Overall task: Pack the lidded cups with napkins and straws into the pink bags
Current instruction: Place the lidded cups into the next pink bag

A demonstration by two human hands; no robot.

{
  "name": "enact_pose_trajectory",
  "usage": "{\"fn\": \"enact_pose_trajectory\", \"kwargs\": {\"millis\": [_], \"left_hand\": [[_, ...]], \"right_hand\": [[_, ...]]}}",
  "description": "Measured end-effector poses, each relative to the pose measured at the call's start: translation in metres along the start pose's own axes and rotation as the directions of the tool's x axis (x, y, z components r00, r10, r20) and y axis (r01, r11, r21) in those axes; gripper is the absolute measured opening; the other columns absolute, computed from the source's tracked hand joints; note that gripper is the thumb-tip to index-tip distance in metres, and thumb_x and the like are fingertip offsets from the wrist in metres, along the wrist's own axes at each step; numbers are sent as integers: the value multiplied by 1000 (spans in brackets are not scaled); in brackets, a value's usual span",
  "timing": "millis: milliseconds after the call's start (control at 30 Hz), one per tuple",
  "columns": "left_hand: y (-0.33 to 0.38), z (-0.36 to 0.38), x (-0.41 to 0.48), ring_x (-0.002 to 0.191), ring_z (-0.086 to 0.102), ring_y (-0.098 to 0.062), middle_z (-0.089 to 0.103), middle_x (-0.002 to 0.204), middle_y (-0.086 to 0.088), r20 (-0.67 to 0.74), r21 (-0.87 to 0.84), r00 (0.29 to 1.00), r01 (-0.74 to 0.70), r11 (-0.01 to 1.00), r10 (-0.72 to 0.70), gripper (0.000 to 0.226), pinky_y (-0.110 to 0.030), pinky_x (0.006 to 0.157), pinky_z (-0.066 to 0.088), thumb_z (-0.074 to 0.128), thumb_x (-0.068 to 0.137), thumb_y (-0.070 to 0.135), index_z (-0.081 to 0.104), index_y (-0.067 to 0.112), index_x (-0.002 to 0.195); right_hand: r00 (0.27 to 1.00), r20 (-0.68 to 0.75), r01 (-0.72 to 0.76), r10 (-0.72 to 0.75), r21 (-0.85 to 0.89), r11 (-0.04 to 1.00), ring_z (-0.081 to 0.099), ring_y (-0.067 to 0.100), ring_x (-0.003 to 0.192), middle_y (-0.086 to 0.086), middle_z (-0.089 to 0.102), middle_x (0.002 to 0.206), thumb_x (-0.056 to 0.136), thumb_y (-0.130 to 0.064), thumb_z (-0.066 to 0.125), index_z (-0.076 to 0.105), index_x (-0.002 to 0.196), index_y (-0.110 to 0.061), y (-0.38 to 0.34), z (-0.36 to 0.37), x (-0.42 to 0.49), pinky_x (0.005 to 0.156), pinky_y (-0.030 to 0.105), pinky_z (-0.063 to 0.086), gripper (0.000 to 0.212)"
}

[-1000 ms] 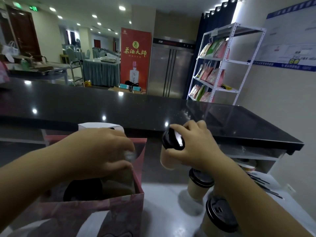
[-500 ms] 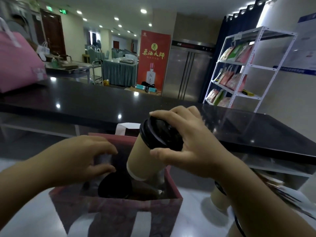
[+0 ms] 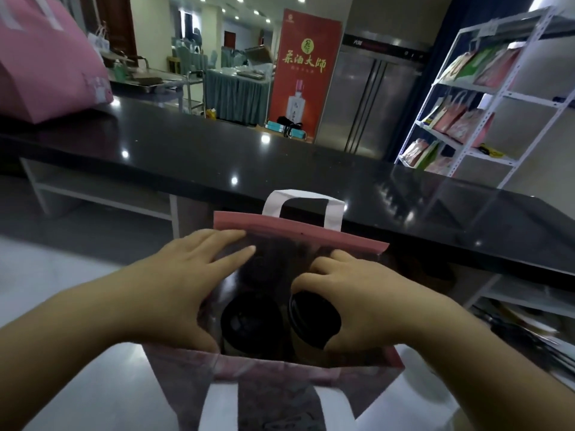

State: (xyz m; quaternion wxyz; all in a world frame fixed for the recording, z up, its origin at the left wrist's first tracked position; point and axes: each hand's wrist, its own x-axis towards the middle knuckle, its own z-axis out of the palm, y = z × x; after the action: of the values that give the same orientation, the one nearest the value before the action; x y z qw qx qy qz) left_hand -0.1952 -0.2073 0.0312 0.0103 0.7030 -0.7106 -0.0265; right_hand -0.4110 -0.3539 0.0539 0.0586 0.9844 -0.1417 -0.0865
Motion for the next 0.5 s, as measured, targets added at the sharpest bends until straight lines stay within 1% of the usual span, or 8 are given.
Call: {"fn": "enact_pose_trajectory", "kwargs": {"millis": [100,167,233,333,400,467,500], "left_hand": [[5,-2,-2,116,-32,11,-42,130,33,33,-14,999,-17,1000,17,127,-27,106,-5,54,39,83,-39,56,120],[8,-5,-3,107,-45,13,-48,127,31,72,-21,997,-21,1000,22,130,-29,104,-9,57,38,84,-41,55,119],[9,-7,-3,101,-52,14,-50,127,29,102,-21,994,-25,999,27,132,-30,103,-13,58,37,84,-42,54,119],[10,-9,-5,99,-54,13,-53,123,31,133,-32,990,-33,999,37,134,-29,98,-20,58,36,86,-42,54,119],[9,-8,-5,104,-54,9,-54,124,29,143,-24,989,-44,999,47,134,-30,99,-23,57,37,86,-43,52,120],[8,-7,-4,108,-53,6,-54,124,28,153,-23,987,-41,999,44,135,-33,102,-23,58,37,86,-43,51,120],[7,-7,-4,105,-54,8,-55,121,29,155,-25,987,-33,999,37,135,-33,102,-22,58,38,86,-43,50,121]], "right_hand": [[998,47,-30,32,-48,998,39,15,97,-5,48,116,65,-50,71,30,123,-40,-3,12,11,63,25,32,72],[996,87,-20,28,-85,996,44,19,94,-1,50,111,65,-47,72,32,123,-35,-7,20,18,61,28,31,72],[992,125,-9,24,-123,992,49,23,90,2,53,107,64,-47,74,36,123,-31,-11,27,23,60,31,33,71],[986,164,-3,32,-175,985,54,27,85,6,57,101,66,-46,75,42,122,-24,-16,31,29,61,33,36,68],[978,205,14,29,-206,979,56,29,83,8,59,99,68,-44,75,43,123,-20,-20,33,33,61,34,37,68],[968,250,28,27,-214,976,58,30,88,9,59,103,69,-40,76,42,125,-19,-22,34,37,64,34,40,69],[963,270,30,27,-207,978,58,31,91,10,59,106,69,-39,77,41,125,-19,-23,34,38,68,36,42,70]]}}
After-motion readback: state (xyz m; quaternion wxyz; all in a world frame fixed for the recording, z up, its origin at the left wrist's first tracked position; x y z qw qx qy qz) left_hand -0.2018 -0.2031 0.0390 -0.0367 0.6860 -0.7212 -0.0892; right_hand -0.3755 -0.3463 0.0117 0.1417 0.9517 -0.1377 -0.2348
